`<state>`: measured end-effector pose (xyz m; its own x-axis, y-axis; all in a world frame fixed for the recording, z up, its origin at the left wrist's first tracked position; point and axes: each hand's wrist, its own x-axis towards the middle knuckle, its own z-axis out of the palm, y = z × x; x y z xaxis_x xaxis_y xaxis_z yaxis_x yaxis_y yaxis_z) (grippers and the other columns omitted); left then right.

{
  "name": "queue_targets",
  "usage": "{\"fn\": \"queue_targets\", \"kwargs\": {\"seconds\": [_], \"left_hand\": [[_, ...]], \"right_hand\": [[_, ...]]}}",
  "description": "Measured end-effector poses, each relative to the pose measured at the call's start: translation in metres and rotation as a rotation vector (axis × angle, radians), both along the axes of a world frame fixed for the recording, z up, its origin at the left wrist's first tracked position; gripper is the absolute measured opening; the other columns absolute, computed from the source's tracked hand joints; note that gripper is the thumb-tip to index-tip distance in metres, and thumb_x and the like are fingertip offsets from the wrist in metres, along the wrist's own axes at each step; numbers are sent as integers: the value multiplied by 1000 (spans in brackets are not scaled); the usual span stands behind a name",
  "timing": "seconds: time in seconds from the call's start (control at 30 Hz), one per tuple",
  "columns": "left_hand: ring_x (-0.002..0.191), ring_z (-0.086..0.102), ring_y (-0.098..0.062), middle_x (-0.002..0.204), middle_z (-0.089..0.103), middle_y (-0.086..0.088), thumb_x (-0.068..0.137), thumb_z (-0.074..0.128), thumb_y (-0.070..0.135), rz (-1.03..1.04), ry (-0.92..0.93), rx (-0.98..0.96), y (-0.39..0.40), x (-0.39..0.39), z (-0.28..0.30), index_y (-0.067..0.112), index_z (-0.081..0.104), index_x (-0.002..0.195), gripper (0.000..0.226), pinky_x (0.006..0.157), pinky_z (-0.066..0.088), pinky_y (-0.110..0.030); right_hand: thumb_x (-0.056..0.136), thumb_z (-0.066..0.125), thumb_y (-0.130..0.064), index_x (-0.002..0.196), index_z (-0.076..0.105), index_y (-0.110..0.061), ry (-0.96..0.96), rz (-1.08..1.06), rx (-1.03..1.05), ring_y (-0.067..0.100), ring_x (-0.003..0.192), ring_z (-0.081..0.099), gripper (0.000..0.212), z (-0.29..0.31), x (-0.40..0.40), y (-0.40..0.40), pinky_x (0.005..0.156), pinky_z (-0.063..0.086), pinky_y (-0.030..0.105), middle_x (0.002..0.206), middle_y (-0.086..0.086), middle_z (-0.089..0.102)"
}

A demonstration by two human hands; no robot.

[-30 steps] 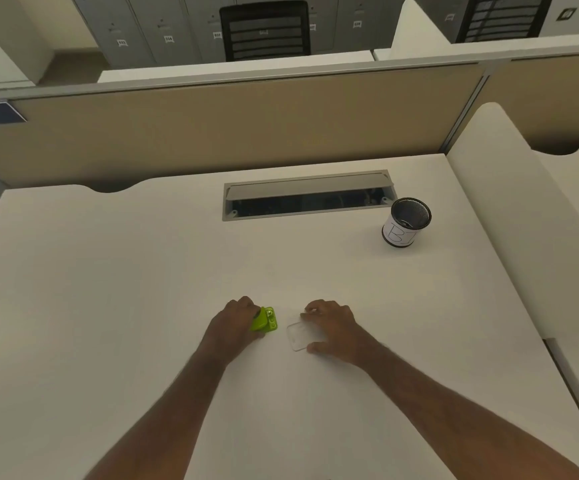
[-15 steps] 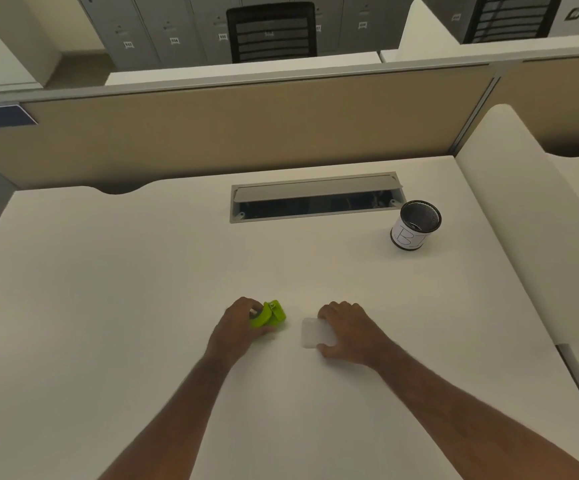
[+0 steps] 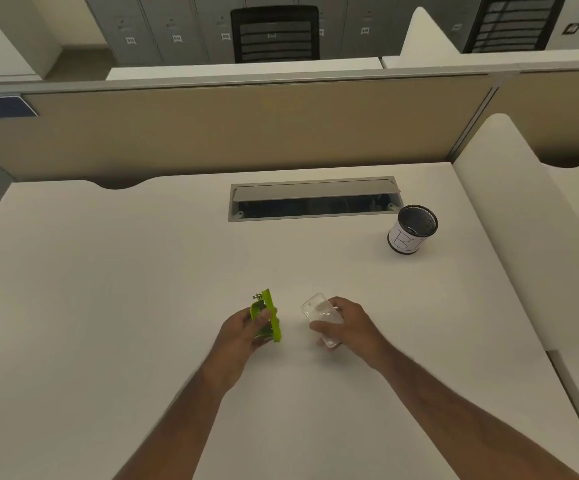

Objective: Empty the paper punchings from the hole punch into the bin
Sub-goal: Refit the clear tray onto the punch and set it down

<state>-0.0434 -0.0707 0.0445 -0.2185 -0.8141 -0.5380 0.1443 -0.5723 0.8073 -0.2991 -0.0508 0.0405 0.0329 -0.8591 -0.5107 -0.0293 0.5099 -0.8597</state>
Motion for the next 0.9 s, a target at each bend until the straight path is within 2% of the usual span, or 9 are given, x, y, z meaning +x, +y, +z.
{"fn": "queue_targets", "kwargs": {"seconds": [0.1, 0.2, 0.27, 0.4, 0.57, 0.67, 0.73, 0.83, 0.9], "left_hand": [[113, 77, -24, 131, 79, -10, 85, 82, 49, 30, 123, 16, 6, -3, 7, 21, 83, 118, 42, 88, 65, -33], [115, 77, -26, 133, 77, -14, 93, 73, 41, 54, 196, 31, 12, -8, 12, 19, 83, 118, 34, 89, 66, -35], [114, 77, -26, 134, 76, -16, 91, 76, 44, 52, 241, 27, 16, -11, 15, 18, 83, 119, 39, 89, 65, -36], [112, 78, -25, 130, 78, -15, 71, 93, 59, 52, 298, 13, 23, -18, 22, 17, 83, 119, 65, 87, 65, -34], [120, 75, -29, 135, 75, -17, 70, 94, 60, 58, 317, 8, 29, -22, 29, 18, 80, 125, 70, 90, 65, -35], [118, 76, -27, 135, 76, -16, 70, 94, 59, 83, 322, -5, 32, -22, 34, 20, 80, 125, 68, 90, 64, -34], [118, 76, -26, 134, 76, -16, 73, 93, 58, 78, 323, -21, 33, -23, 37, 19, 79, 127, 68, 92, 64, -35], [124, 73, -28, 137, 74, -16, 84, 86, 55, 52, 318, -46, 35, -22, 43, 17, 75, 132, 63, 97, 62, -36], [130, 69, -31, 140, 72, -16, 88, 83, 53, 52, 325, -46, 36, -21, 44, 16, 74, 135, 60, 101, 61, -39]], "right_hand": [[95, 77, -9, 120, 63, -2, -107, -61, -7, 33, 74, 79, 30, 16, 12, -1, 52, 61, 36, 99, 19, 79], [107, 60, -12, 124, 63, -8, -128, -83, -44, 29, 75, 77, 18, 28, 20, -2, 58, 61, 35, 105, 21, 79], [113, 48, -24, 128, 64, -12, -120, -80, -62, 24, 79, 74, 25, 37, 25, -1, 64, 58, 35, 105, 15, 80], [116, 35, -37, 129, 67, -11, -105, -82, -69, 23, 81, 69, 43, 55, 36, 1, 66, 54, 36, 100, 13, 76], [116, 38, -31, 126, 69, -11, -7, -54, -139, 13, 87, 68, 39, 63, 48, 6, 70, 56, 27, 105, 5, 75], [110, 46, -39, 133, 65, -24, 63, 9, -169, 11, 106, 66, 33, 65, 53, 10, 88, 56, 29, 119, -7, 69], [105, 54, -46, 138, 61, -33, 150, 76, -212, 4, 117, 63, 36, 67, 55, 13, 97, 54, 26, 128, -15, 63], [99, 61, -50, 138, 60, -36, 217, 143, -265, -8, 116, 59, 42, 72, 61, 16, 88, 57, 18, 130, -21, 57], [99, 65, -49, 136, 62, -34, 252, 152, -285, -5, 115, 61, 40, 75, 63, 16, 90, 60, 23, 129, -20, 57]]}}
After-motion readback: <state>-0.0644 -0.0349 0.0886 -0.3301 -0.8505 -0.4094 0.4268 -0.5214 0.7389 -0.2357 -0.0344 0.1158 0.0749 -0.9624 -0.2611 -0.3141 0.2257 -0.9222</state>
